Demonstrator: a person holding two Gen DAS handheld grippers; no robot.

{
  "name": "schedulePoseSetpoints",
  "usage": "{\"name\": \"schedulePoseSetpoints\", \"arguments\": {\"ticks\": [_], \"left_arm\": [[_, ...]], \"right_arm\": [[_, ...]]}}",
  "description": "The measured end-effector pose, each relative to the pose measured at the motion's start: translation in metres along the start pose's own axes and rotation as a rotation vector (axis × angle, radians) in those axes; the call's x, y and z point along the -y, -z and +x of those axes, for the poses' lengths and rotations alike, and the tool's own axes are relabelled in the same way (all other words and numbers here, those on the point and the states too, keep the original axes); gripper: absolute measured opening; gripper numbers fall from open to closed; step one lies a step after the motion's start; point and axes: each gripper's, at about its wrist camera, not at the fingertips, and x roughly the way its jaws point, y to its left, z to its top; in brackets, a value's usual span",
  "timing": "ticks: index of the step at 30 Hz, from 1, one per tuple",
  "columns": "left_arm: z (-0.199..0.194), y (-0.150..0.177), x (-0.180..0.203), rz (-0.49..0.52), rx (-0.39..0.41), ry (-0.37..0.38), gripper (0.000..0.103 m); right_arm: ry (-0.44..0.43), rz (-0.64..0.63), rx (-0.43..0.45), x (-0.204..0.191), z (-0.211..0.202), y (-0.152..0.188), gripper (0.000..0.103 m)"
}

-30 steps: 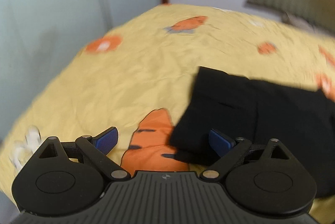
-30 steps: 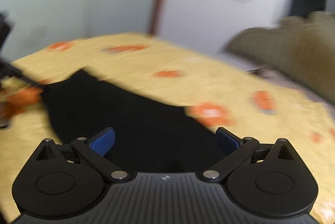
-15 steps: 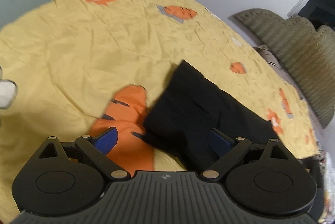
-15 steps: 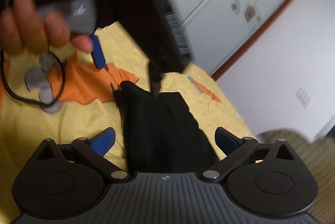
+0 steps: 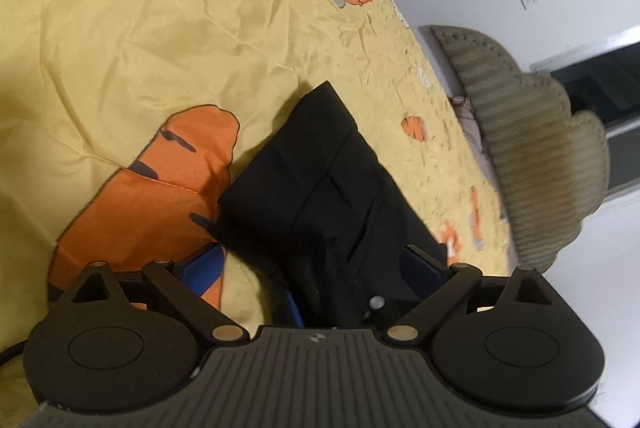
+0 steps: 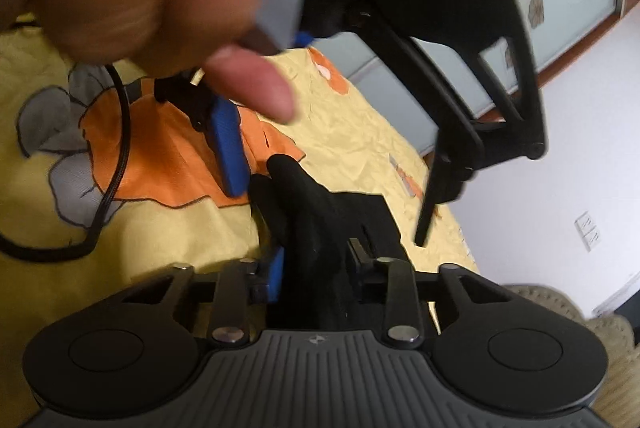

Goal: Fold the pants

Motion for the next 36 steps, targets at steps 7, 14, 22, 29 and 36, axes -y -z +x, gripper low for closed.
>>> {"name": "schedulePoseSetpoints", "arguments": {"ticks": [7, 14, 22, 29, 36], "left_arm": [[0.021, -0.015, -0.005, -0.103, -0.019, 0.087, 0.099], [0.052, -0.034, -0.008, -0.234, -0.018, 0.180, 0.075], [0.061, -0.034, -0.003, -0.158, -0.021, 0.134, 0.017], [0.034, 0.000, 0.062, 0.232, 0.165, -0.026, 0.016], [0.005, 0.072, 0.141, 0.582, 0.376, -0.090, 0.016]], "right_arm": [[-0.101, 0.320, 0.055, 0.048, -0.013, 0.008, 0.012], [-0.144, 0.504, 0.103, 0.087, -0.030, 0.024, 0.012], [-0.227, 0.688, 0.144, 0.118, -0.063, 0.050, 0.012], [-0.203, 0.863, -0.071, 0.145, -0.016, 0.082, 0.012], [-0.166, 0.952, 0.111, 0.151, -0.058, 0.083, 0.012]]}}
